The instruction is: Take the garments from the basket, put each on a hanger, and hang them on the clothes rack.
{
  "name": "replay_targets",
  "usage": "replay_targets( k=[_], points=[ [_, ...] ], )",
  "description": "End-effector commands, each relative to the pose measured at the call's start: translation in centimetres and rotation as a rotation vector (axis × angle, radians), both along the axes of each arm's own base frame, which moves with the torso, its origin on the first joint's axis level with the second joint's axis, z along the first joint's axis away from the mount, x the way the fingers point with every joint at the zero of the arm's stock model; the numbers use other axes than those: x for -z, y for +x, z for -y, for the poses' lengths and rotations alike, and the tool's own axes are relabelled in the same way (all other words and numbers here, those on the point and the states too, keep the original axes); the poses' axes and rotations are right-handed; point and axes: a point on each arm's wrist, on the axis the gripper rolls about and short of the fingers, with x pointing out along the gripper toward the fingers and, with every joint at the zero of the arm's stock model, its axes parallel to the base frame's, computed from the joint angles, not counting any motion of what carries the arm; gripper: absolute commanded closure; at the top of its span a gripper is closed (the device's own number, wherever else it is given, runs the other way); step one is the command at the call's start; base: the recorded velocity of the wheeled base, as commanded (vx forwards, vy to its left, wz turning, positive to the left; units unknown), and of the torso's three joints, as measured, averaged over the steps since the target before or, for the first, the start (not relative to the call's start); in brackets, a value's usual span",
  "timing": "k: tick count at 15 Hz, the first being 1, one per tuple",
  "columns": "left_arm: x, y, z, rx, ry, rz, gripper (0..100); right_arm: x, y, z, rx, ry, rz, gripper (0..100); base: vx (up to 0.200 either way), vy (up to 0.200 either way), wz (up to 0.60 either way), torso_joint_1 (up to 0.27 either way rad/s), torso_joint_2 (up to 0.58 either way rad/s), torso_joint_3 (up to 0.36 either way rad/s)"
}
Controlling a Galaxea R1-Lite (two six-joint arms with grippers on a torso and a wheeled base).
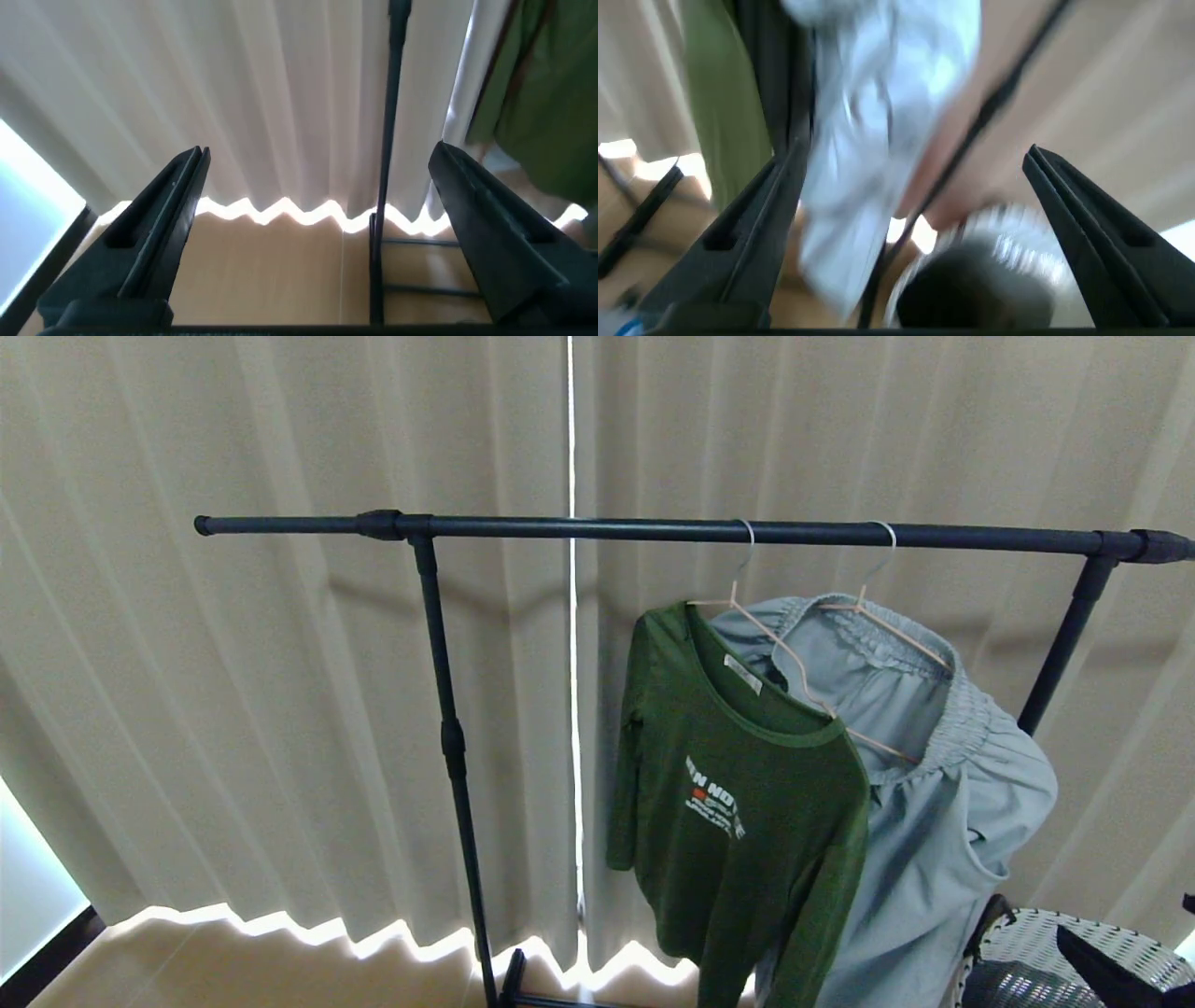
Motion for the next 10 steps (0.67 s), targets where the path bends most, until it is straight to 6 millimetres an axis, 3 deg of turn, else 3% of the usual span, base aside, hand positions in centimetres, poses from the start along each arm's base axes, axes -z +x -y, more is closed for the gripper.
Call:
replay_targets(
  k=[1,10],
  points=[
    [0.5,-1.4,0.0,-0.017,-0.005,0.077,0,1.0,-1.6,0.8,0.080,0.040,-0.024,0,0.000,0.000,0.00,0.000,0.00,0.000],
    [1.5,-3.2,0.0,-0.013,-0.023,0.185,0,3.1,-5.4,1.4,0.106,0.061,-0.018,0,0.000,0.000,0.00,0.000,0.00,0.000]
  ],
)
